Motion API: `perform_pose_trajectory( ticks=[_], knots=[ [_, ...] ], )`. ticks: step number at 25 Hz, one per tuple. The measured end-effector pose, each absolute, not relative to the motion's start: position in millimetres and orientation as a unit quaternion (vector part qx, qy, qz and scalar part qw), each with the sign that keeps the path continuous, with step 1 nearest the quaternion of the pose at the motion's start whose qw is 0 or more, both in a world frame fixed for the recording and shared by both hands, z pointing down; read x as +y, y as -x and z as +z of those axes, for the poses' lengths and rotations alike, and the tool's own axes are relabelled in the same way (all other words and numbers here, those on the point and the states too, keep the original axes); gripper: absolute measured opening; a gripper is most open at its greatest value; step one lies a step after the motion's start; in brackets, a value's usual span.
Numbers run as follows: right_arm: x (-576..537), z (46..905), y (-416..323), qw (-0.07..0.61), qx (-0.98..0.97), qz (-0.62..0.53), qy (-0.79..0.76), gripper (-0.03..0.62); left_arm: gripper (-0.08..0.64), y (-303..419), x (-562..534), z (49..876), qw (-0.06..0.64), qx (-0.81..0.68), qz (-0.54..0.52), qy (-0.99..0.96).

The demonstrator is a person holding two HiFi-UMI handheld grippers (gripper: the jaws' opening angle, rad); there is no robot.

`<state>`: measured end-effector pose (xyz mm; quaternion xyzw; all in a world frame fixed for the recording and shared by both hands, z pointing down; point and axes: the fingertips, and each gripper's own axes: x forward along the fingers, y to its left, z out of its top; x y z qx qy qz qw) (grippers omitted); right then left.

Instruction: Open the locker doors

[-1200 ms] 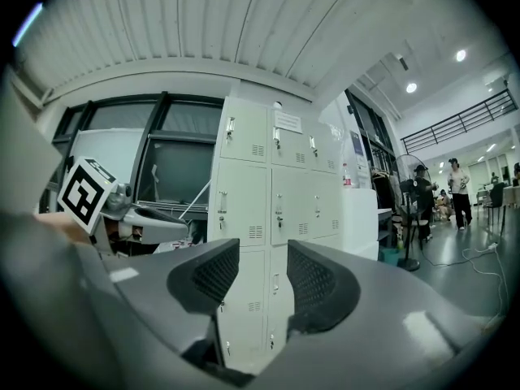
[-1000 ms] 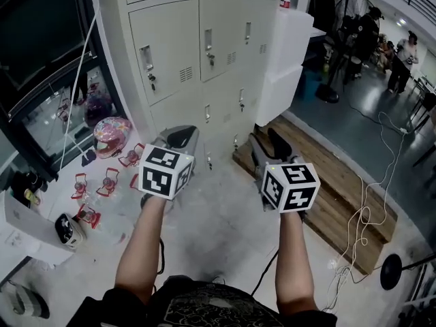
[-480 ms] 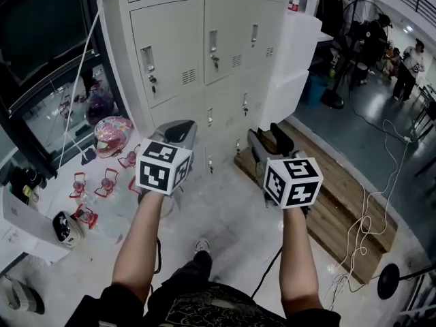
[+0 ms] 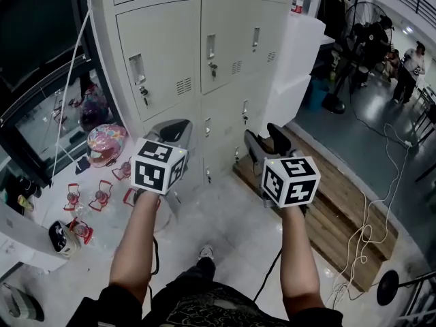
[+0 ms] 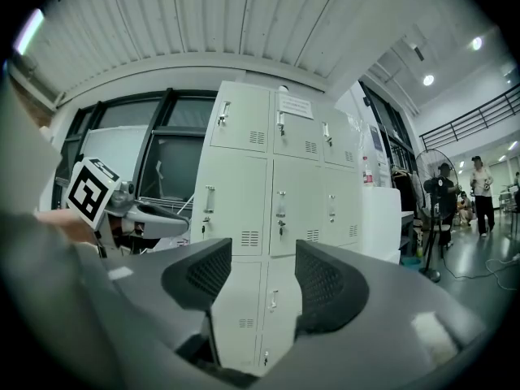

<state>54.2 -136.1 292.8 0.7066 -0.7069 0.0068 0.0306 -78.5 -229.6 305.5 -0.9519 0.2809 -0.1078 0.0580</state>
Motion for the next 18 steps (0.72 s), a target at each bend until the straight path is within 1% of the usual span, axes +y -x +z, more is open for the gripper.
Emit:
perform_pose_trajectory(
  ticks=[18],
  knots=[
    [-294, 283, -108, 0.045, -0.707, 0.013, -0.706, 0.242, 0.002, 26, -387, 297, 0.051, 0.277, -0.107, 0.954]
  ],
)
